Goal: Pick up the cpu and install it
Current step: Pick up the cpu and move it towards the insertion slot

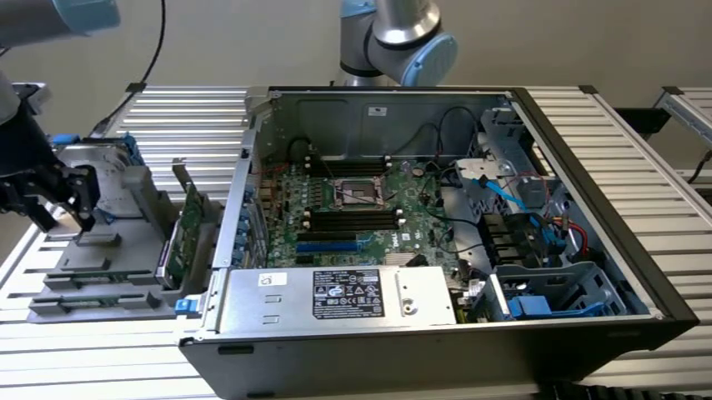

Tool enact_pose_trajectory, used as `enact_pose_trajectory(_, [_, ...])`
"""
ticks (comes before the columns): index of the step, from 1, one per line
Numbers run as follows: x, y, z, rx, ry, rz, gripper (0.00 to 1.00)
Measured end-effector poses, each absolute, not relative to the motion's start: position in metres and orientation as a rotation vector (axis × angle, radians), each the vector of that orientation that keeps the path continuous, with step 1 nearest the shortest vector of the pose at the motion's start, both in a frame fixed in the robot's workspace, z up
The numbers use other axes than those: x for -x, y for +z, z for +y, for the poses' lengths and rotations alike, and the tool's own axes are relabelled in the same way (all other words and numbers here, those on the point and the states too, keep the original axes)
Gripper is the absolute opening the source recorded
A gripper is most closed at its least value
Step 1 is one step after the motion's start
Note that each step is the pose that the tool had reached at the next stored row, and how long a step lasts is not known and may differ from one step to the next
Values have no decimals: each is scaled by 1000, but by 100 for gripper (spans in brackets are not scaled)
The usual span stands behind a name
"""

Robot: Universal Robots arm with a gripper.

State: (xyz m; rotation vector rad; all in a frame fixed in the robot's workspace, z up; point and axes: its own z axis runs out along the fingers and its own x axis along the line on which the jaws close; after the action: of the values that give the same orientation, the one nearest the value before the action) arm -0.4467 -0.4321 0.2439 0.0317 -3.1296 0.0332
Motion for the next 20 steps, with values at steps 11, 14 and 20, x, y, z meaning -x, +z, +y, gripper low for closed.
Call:
enact_pose_trajectory(11, [417, 294, -432, -33, 31, -3127, 55])
enact_pose_trajectory(14, [404, 308, -432, -34, 27, -3126, 55])
enact_pose_trajectory(20, [377, 335, -432, -35, 22, -3124, 55])
